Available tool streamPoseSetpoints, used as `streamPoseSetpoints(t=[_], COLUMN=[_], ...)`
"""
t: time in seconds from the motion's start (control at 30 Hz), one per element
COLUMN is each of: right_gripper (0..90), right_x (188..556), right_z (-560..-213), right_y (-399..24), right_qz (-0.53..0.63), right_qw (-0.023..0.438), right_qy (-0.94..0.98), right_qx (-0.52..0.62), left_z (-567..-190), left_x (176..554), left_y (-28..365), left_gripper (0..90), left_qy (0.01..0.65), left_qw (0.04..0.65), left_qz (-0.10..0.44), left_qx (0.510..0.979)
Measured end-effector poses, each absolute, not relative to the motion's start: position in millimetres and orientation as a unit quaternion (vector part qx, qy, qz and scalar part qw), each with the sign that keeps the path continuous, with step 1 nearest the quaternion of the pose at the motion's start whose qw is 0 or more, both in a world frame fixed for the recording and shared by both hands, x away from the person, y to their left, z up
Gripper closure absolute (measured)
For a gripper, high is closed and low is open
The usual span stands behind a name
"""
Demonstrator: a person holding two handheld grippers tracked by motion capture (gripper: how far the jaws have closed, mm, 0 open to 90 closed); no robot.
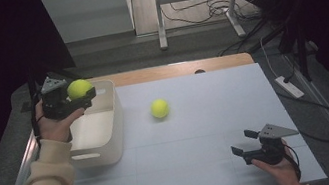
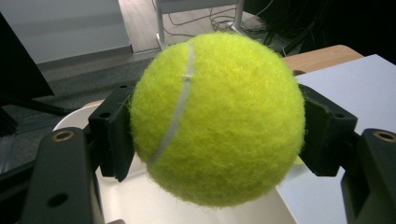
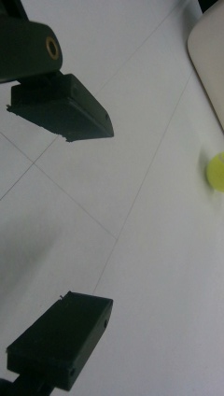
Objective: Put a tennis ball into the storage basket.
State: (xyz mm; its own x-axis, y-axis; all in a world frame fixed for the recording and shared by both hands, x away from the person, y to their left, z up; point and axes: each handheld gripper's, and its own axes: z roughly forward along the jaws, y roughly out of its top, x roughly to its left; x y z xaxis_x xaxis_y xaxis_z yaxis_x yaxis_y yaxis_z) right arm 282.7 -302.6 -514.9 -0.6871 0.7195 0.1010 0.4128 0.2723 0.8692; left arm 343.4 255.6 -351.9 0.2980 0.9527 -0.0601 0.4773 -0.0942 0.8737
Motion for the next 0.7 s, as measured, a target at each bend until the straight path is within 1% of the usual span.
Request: streamPoseSetpoints(t=[0.7], right_gripper=[15.3], right_x=[283.0], right_z=[-515.5], right_y=[-302.0], right_qz=[0.482], right_qw=[0.158], right_qy=[0.782], right_qx=[0.362], left_z=[-359.7], left_x=[370.1], left_y=[263.6], left_gripper=[26.2], left_qy=[0.553], left_qw=[0.398], left_qz=[0.270], left_qx=[0.681])
